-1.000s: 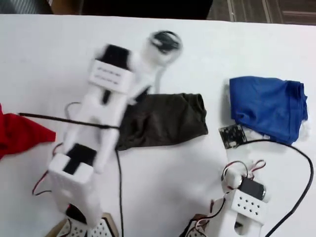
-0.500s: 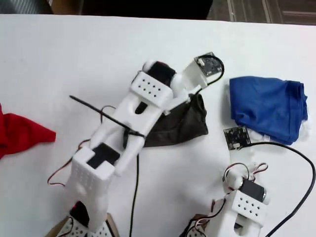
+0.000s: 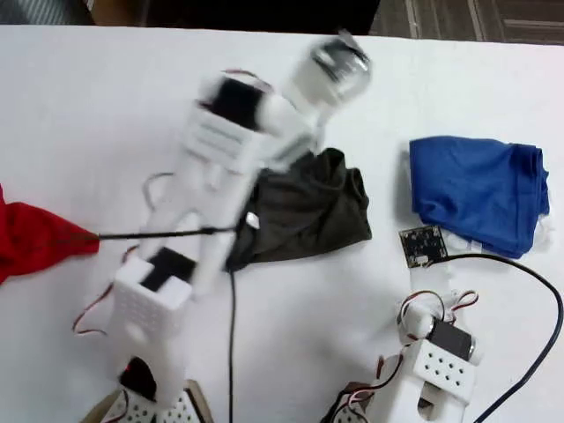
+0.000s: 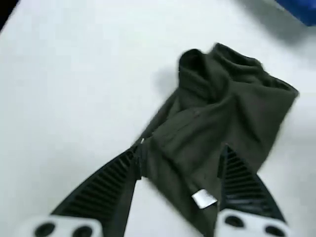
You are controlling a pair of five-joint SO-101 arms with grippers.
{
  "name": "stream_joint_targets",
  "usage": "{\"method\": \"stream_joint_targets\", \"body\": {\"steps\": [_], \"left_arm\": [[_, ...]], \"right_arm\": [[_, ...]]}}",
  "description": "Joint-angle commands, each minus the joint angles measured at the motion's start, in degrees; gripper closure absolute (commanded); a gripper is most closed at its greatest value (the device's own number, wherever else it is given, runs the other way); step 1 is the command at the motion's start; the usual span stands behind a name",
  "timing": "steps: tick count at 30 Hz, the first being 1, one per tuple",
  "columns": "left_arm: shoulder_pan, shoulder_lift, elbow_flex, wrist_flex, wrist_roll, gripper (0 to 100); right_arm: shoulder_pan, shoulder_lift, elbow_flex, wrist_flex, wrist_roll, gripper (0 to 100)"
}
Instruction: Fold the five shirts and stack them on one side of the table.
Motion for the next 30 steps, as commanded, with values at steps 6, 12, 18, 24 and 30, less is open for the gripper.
{"method": "stream_joint_targets", "body": {"steps": [6, 12, 18, 24, 30], "left_arm": [[-26.3, -0.6, 7.5, 1.8, -0.3, 98], [-40.9, -0.8, 15.7, 1.8, -4.3, 97], [-49.8, -7.6, 28.7, 0.5, -6.8, 97], [-54.2, -26.2, 57.9, -16.0, -6.6, 97], [-56.5, -45.2, 97.1, -43.6, -3.9, 97]], "right_arm": [[-5.7, -0.8, -4.5, -0.1, -0.1, 97.7], [-18.6, 0.8, -24.6, 5.1, -2.8, 97.8], [-30.5, 22.3, -42.2, 5.5, -3.7, 97.8], [-41.2, 49.9, -67.0, 13.1, -10.2, 97.8], [-51.6, 67.3, -87.9, 19.7, -14.2, 97.8]]}}
